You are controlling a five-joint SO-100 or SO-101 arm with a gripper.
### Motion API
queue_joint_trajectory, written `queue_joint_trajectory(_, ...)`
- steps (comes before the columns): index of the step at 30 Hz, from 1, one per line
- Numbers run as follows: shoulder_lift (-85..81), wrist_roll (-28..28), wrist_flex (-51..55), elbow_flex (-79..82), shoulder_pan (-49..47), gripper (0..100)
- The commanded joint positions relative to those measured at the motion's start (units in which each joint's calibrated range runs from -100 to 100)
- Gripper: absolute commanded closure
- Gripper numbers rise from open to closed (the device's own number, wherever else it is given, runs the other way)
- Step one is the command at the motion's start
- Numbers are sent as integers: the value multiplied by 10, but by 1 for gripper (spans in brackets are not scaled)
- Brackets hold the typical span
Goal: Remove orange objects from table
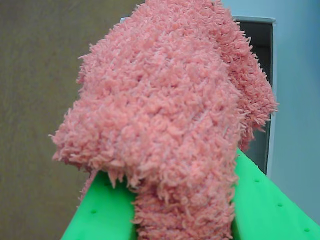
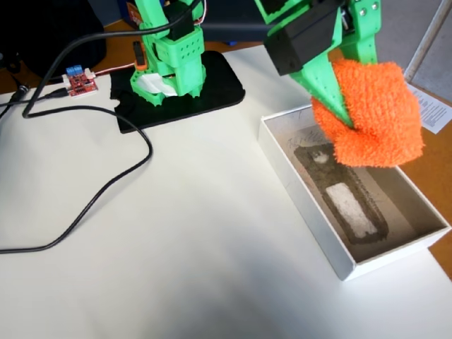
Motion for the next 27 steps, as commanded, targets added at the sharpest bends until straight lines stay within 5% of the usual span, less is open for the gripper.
queue_joint_trajectory(1, -27, 4, -14, 1, 7, 100)
queue_joint_trajectory(11, -25, 16, -26, 1, -10, 100)
queue_joint_trajectory(15, 3, 45, -72, -84, -122, 100)
queue_joint_trajectory(17, 25, 107, -156, -148, -264, 99)
queue_joint_trajectory(19, 49, 168, -289, -146, -346, 42)
queue_joint_trajectory(22, 115, 234, -406, -201, -424, 42)
queue_joint_trajectory(27, 157, 223, -436, -264, -459, 42)
